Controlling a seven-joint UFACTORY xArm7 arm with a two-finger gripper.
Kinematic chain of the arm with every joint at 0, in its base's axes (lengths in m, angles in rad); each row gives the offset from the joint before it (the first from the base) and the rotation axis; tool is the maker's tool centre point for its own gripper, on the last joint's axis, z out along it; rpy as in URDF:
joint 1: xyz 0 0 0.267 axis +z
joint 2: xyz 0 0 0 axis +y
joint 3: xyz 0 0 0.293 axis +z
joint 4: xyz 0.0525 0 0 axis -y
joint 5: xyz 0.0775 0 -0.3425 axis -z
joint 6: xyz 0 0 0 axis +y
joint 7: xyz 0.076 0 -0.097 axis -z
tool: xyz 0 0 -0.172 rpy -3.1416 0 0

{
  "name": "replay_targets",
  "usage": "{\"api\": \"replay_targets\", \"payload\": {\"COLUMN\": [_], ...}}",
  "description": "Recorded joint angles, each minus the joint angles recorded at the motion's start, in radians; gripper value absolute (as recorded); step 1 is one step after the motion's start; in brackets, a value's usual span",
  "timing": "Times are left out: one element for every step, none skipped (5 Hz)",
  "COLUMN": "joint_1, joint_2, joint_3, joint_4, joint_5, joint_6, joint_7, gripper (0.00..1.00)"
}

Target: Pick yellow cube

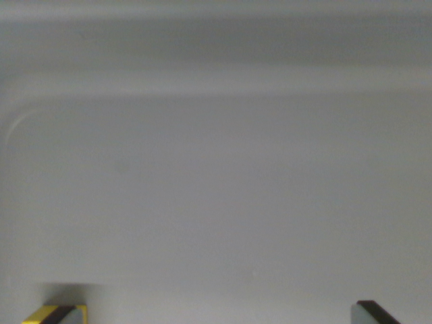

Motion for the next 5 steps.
{"api": "replay_targets", "payload": {"joint_1": [0.0,0.012,0.012,0.0244,0.0244], "joint_2": [0.0,0.018,0.018,0.037,0.037], "joint_3": [0.0,0.012,0.012,0.025,0.025], "joint_4": [0.0,-0.035,-0.035,-0.071,-0.071], "joint_5": [0.0,0.0009,0.0009,0.0019,0.0019], "joint_6": [0.0,-0.045,-0.045,-0.092,-0.092], "joint_7": [0.0,0.019,0.019,0.039,0.039], "gripper": [0.0,0.0,0.0,0.0,0.0]}}
